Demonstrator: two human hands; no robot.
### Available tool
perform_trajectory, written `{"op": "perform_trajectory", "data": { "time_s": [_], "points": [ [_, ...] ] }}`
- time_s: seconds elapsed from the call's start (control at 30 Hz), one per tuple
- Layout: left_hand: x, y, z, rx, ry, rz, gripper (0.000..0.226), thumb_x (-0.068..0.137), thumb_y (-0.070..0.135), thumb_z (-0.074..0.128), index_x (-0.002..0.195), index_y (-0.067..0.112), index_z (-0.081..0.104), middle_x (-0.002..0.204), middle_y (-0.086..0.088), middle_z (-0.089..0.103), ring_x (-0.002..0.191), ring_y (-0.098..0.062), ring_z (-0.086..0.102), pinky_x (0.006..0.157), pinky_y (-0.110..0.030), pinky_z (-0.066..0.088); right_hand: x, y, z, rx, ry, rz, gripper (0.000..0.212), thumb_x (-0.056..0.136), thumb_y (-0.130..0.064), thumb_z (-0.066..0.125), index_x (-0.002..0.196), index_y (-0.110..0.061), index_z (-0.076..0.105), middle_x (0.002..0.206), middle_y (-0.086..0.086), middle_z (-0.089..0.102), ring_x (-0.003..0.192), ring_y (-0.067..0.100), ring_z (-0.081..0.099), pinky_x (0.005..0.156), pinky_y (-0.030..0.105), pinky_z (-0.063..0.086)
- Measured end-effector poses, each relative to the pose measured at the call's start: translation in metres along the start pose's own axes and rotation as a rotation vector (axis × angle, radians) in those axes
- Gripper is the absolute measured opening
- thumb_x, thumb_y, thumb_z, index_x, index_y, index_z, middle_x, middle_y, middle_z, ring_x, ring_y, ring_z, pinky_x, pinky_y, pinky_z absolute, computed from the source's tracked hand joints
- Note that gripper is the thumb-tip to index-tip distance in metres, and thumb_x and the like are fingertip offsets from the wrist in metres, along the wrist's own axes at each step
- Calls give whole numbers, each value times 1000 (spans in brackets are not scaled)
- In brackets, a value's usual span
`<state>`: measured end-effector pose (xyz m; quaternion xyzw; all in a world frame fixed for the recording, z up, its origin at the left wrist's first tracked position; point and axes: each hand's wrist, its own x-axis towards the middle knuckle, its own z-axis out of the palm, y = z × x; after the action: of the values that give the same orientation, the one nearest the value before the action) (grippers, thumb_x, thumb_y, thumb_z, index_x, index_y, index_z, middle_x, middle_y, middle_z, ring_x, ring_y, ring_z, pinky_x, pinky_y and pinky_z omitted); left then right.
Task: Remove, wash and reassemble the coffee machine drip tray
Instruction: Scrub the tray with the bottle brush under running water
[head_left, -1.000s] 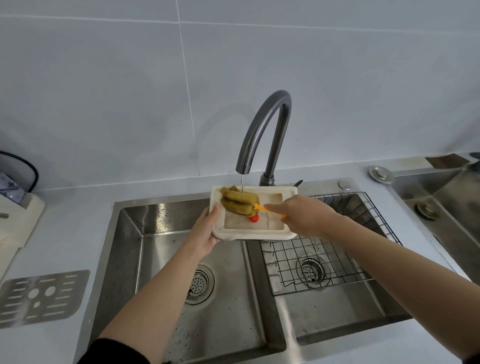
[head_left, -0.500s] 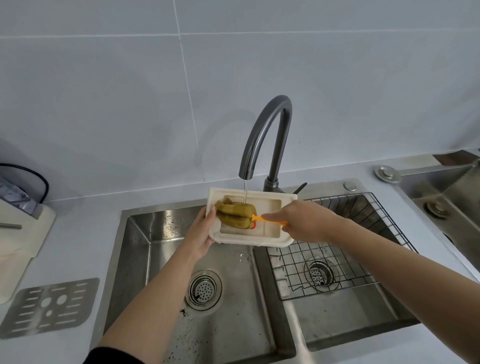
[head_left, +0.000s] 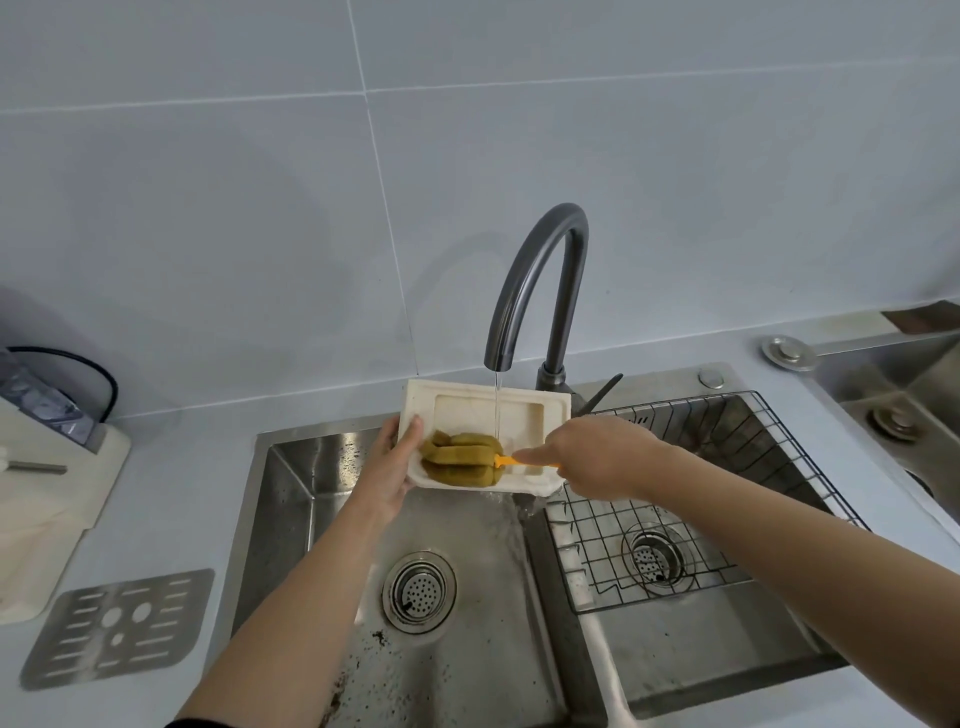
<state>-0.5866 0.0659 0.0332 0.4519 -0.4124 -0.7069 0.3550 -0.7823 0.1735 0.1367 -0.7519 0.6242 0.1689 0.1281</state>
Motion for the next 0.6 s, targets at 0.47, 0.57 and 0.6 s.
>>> {"op": "perform_trajectory", "data": {
  "time_s": [0.47,0.57,0.6],
  "points": [
    [1,10,-21,39,127,-19,38,89,29,54,123,12,49,117,-11,59,95,-25,61,78,-41,52,18,17,3,-98,32,-1,74,87,0,37,141,-49,23,115,0,60,96,25,60,59,30,37],
    [1,11,-26,40,134,-31,44,89,30,55,128,11,47,123,-15,58,104,-31,59,87,-47,50,22,19,5,-85,42,-7,74,86,0,37,140,-49,24,113,1,60,95,24,60,53,29,36],
    [1,11,-27,41,137,-40,45,88,31,55,128,12,46,124,-15,57,106,-32,58,90,-50,49,23,19,5,-86,47,-12,73,87,0,38,140,-49,24,112,1,60,95,24,60,51,28,34]
  ]
}}
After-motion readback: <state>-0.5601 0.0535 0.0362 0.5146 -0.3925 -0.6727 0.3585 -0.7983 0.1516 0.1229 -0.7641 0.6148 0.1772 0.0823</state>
